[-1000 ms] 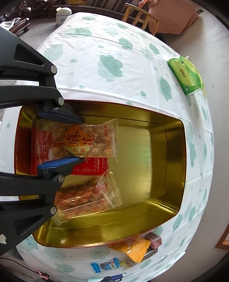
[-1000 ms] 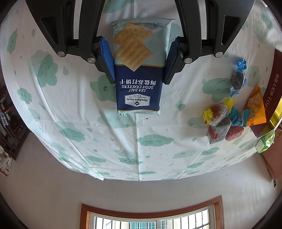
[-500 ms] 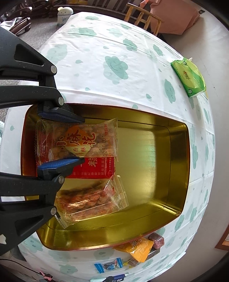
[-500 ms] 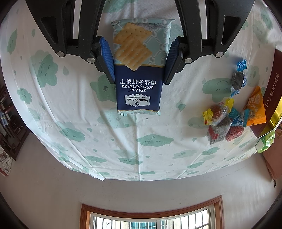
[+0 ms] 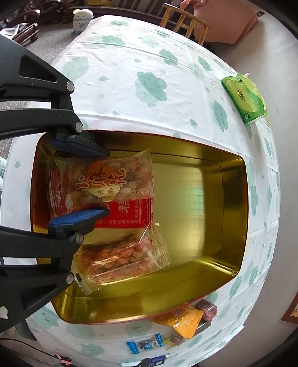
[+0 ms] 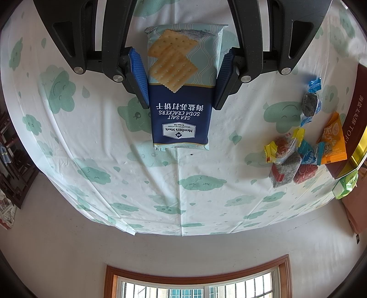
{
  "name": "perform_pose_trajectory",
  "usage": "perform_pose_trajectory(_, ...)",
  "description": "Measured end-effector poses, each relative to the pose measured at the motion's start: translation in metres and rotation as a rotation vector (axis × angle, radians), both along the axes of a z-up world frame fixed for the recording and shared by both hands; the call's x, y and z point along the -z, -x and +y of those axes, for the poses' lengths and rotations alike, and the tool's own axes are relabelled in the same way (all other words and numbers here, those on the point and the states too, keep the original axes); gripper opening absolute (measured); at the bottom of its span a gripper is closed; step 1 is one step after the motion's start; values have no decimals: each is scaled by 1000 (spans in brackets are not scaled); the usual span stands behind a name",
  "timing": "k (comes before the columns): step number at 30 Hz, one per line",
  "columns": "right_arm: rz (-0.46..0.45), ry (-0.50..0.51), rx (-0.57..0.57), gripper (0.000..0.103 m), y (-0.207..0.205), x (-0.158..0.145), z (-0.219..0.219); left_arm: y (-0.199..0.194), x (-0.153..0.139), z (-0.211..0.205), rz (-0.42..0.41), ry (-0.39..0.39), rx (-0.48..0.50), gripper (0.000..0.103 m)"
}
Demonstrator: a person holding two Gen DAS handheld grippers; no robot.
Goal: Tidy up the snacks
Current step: 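Carry the peanut snack bag into the gold tin and open the left tool, then lift the open left tool out of the tin while the right holds the crackers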
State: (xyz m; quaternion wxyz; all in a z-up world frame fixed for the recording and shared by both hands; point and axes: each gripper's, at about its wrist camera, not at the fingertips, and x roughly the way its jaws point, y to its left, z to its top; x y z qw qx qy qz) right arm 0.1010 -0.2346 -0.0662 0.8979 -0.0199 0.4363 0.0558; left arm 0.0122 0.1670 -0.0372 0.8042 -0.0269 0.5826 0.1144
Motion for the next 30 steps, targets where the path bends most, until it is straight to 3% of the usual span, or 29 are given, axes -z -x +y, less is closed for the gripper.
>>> perform_pose_trajectory(16,79,16,11,56,-9,-2,-1,11,-25,-16,-114,-4,20,58)
perform_pose_trajectory(30,128,30,32,51,-14,-5,5,16,-27,-13,-176,19,-4,75)
